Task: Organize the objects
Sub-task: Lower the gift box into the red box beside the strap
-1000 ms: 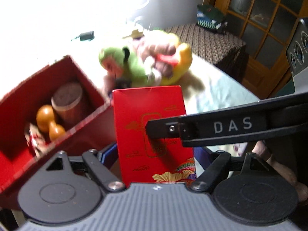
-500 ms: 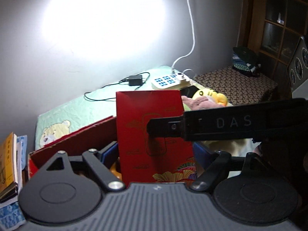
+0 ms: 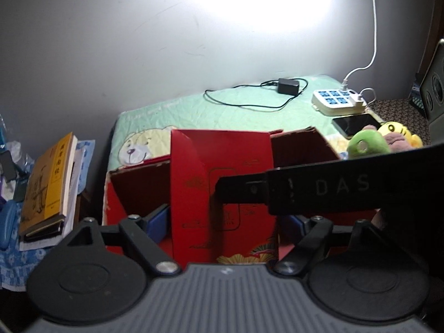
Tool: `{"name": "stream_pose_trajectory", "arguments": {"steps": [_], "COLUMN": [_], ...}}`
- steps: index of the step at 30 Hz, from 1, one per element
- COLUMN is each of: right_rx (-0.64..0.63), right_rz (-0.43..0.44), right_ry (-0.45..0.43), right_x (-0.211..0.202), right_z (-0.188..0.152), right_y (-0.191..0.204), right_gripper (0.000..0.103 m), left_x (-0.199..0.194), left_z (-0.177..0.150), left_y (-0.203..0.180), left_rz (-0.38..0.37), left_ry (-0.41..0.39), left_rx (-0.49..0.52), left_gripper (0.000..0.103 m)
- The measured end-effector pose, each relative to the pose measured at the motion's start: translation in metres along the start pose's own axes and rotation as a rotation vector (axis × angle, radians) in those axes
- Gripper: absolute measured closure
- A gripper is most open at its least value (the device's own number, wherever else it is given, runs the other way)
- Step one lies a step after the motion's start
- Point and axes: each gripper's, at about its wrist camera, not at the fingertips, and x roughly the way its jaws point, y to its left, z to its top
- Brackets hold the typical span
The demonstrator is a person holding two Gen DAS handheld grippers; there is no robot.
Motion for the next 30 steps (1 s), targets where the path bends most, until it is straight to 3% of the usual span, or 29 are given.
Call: {"name": "stream_pose_trajectory", "arguments": {"steps": [7,17,30], "right_rx": [0.018,0.009,-0.042], "right_rz": [0.022,0.018,0.013], "right_ry": [0.147,0.285,0.335], "right_x": [0.043,0.078,0.093], "right_z": [0.002,0.009,0.011], "right_y": [-0.002,-0.008,-0.004], "right_gripper": [0.048,0.047,0.044], "left_x": [0.033,0.062,0.071], "left_z": [-0.014,-0.018,-0.022], "left_y": [0.018,0.029,0.029], "left_rz": [0.056,0.083,0.129], "left_ry": [0.087,0.171,0.206], "left_rx": [-0.025,-0.058,-0.058], "left_gripper": [0.02,0.021,0.019]}}
